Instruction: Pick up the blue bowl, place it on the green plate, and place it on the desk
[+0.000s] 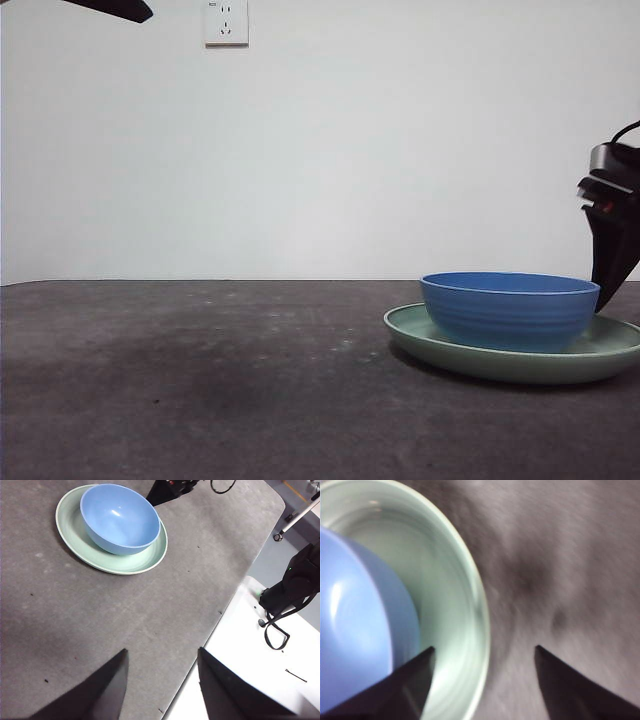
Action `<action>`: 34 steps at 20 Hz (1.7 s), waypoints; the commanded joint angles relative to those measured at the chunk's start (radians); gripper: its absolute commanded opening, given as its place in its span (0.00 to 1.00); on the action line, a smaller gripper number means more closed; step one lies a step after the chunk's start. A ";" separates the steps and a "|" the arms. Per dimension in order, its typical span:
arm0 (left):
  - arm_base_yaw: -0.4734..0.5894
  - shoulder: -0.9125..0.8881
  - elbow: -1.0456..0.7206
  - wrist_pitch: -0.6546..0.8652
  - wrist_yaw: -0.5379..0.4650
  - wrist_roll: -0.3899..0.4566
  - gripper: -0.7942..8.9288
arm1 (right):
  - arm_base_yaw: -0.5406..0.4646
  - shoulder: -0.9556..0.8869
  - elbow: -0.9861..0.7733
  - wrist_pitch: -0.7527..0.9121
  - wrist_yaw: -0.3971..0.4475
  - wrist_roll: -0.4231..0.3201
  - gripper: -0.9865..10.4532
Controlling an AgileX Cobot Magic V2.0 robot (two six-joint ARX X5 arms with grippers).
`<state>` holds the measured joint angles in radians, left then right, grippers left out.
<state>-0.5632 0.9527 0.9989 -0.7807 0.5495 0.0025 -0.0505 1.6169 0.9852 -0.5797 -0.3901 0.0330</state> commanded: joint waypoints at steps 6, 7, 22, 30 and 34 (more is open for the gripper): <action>-0.006 0.007 0.008 0.010 0.006 0.011 0.31 | 0.028 0.093 0.015 0.066 0.001 -0.007 0.20; -0.006 0.007 0.008 0.010 0.006 0.011 0.31 | 0.028 0.095 0.015 0.071 0.001 -0.007 0.14; -0.006 0.007 0.008 -0.005 0.005 0.010 0.31 | 0.026 -0.013 0.015 0.064 -0.107 0.060 0.09; -0.006 0.007 0.008 -0.005 0.005 0.010 0.31 | 0.047 -0.123 0.016 0.072 -0.198 0.148 0.09; -0.006 0.007 0.008 -0.008 0.005 0.009 0.31 | 0.137 -0.128 0.021 0.122 -0.184 0.217 0.09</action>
<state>-0.5632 0.9527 0.9989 -0.7914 0.5499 0.0025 0.0822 1.4868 0.9863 -0.4694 -0.5629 0.2127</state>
